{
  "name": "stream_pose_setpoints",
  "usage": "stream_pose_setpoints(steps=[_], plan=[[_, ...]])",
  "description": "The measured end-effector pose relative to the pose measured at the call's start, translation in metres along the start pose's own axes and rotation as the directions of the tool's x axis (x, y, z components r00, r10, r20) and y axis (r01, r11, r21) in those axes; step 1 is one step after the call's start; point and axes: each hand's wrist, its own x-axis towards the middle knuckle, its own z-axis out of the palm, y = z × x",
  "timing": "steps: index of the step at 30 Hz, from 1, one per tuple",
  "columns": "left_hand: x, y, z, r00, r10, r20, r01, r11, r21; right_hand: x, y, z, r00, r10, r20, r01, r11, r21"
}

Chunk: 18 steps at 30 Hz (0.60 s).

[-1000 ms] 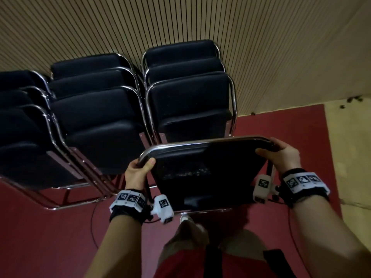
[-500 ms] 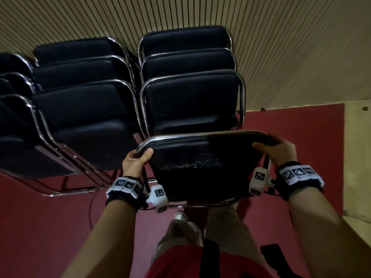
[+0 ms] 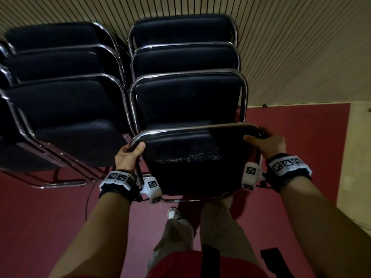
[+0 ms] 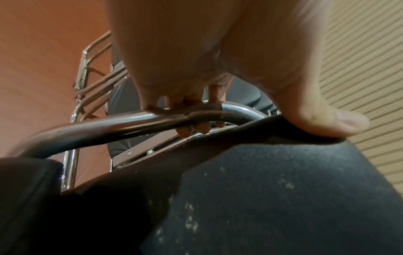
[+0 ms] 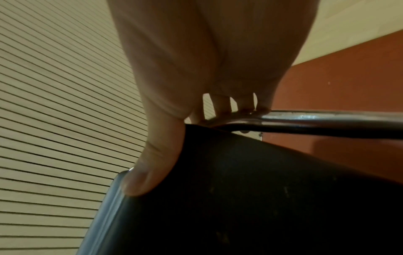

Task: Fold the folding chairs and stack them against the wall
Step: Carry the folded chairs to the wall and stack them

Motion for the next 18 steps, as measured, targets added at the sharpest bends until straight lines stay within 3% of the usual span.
stream_pose_setpoints(steps=[4,12,18], plan=[[0.011,0.008,0.0,1.0,-0.018,-0.007,0.018,0.999,-0.032,0.01,-0.013,0.014,0.999,-0.011,0.03,0.011,0.999,0.031],[0.031,0.023,0.005,0.995,-0.036,0.092,0.046,0.993,-0.105,0.026,-0.02,0.031,1.0,-0.004,0.012,0.004,1.0,0.015],[0.032,0.035,0.019,0.989,-0.035,0.141,0.046,0.996,-0.071,0.04,-0.021,0.034,1.0,0.017,0.004,-0.017,1.0,0.008]])
